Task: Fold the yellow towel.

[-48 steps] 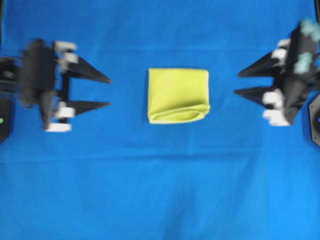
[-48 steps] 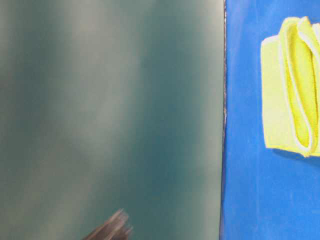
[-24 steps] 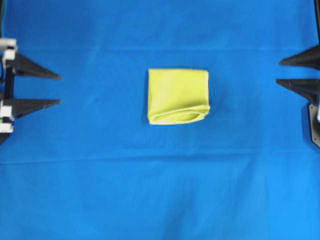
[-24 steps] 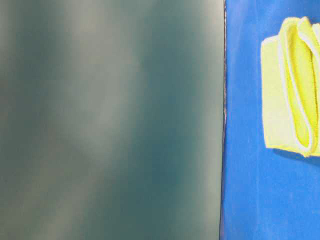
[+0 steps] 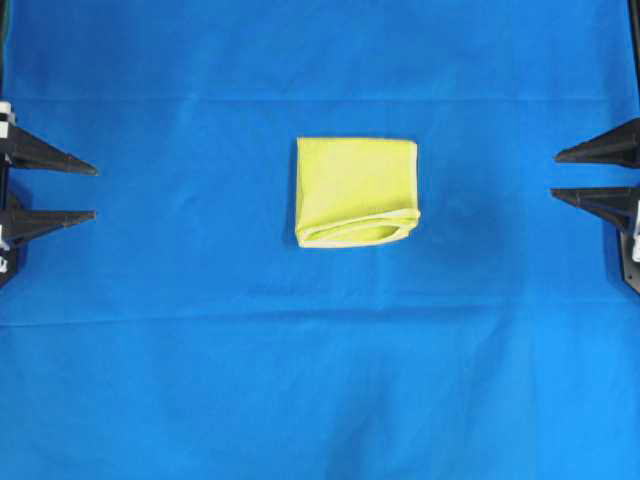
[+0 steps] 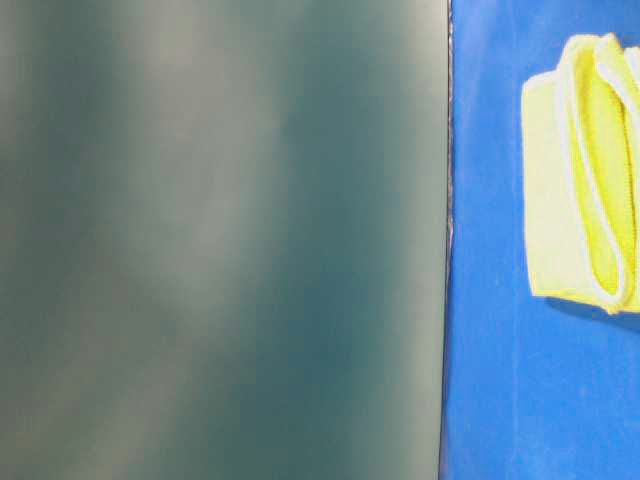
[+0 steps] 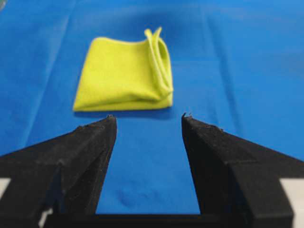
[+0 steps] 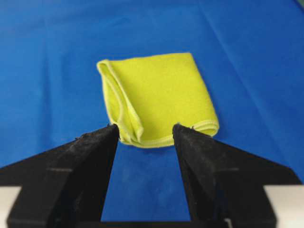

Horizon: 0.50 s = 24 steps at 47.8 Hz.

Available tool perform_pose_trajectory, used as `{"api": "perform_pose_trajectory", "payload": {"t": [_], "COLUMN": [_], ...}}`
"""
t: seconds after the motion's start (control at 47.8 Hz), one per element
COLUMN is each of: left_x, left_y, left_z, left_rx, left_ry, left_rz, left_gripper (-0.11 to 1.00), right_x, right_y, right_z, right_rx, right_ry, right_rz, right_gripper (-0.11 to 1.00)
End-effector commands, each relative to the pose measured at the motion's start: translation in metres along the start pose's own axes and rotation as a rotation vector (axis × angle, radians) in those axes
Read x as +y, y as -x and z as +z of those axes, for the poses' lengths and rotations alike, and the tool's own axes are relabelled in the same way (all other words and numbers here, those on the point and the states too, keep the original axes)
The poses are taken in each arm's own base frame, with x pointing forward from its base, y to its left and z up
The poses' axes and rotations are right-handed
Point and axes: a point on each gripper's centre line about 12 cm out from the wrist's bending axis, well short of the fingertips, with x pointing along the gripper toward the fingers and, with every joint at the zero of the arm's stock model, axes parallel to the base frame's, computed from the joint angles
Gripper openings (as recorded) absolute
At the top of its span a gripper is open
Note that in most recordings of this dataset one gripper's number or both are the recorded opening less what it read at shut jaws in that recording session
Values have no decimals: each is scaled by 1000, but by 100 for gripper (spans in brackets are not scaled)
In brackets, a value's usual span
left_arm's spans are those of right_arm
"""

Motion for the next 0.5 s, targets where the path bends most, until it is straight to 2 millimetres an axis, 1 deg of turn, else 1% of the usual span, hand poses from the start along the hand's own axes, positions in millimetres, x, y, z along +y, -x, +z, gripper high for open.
{"api": "perform_pose_trajectory", "payload": {"t": [0.0,0.481], "left_x": [1,1], "left_y": [-1,-1], "left_z": [4,4], "left_rx": [-9,-9], "left_ry": [9,19], "left_rz": [2,2], "left_gripper": [55,55], "right_x": [-1,-2], "right_y": [-3,-3], "right_z": [2,1], "right_rx": [-1,6], "right_ry": [-1,-4], "right_rz": [-6,-16], "right_gripper": [55,55]}}
